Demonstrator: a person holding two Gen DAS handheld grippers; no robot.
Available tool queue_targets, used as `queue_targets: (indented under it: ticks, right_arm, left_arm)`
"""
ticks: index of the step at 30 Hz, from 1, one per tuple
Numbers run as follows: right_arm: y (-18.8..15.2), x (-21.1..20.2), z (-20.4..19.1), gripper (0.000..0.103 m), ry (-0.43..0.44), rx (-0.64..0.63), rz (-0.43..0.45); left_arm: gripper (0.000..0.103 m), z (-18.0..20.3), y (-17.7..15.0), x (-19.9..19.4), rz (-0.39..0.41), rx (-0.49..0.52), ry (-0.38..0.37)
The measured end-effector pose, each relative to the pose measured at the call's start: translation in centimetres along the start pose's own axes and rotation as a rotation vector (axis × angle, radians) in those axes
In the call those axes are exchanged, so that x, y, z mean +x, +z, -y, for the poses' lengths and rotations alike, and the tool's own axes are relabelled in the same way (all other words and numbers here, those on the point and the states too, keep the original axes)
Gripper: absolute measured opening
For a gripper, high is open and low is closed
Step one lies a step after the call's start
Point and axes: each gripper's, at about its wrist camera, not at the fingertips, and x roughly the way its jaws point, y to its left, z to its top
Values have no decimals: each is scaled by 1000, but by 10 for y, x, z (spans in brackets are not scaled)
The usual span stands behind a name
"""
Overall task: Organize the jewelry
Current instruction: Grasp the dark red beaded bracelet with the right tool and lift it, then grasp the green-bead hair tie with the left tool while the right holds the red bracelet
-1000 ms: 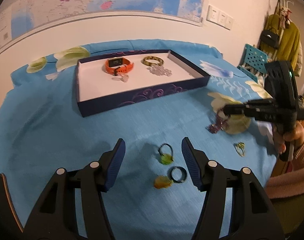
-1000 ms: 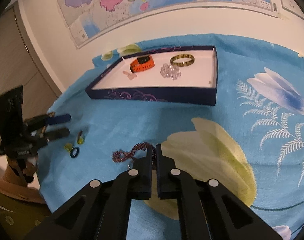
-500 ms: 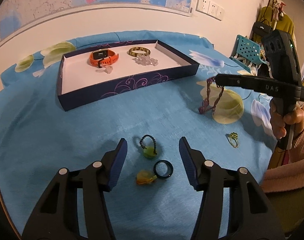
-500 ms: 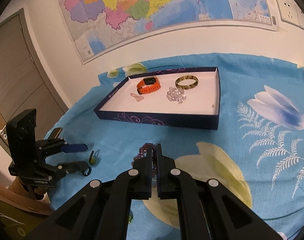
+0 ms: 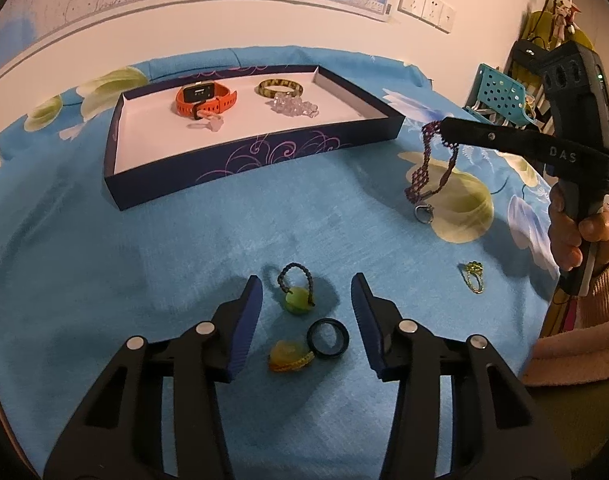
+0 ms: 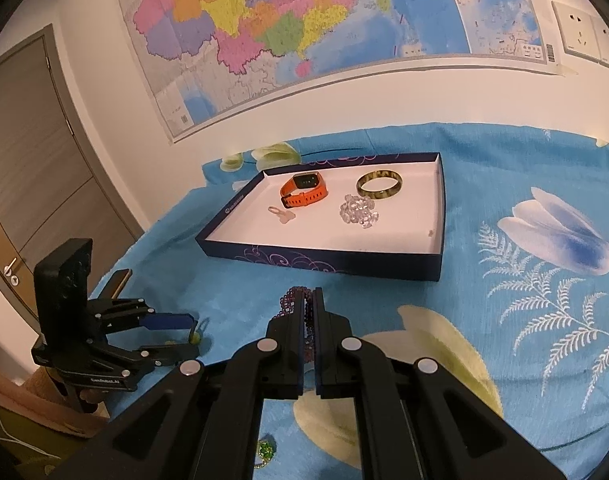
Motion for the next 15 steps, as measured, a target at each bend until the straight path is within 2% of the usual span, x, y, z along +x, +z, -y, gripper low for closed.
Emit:
queue_targets:
  ticks: [4, 7, 12, 15]
  right_arm:
    - [2, 0, -3, 2, 12, -1, 8]
    - [2, 3, -4, 2, 18, -5, 6]
    - [3, 6, -8, 2, 28, -10, 2]
    - [3, 6, -7, 2, 31, -10, 3]
  left_arm:
    - [43, -1, 0, 1, -6, -5, 2]
    - [36, -2, 0, 3, -13, -9, 10]
    - [19, -4, 0, 4, -12, -22, 30]
    - [18, -3, 0, 4, -11, -21, 38]
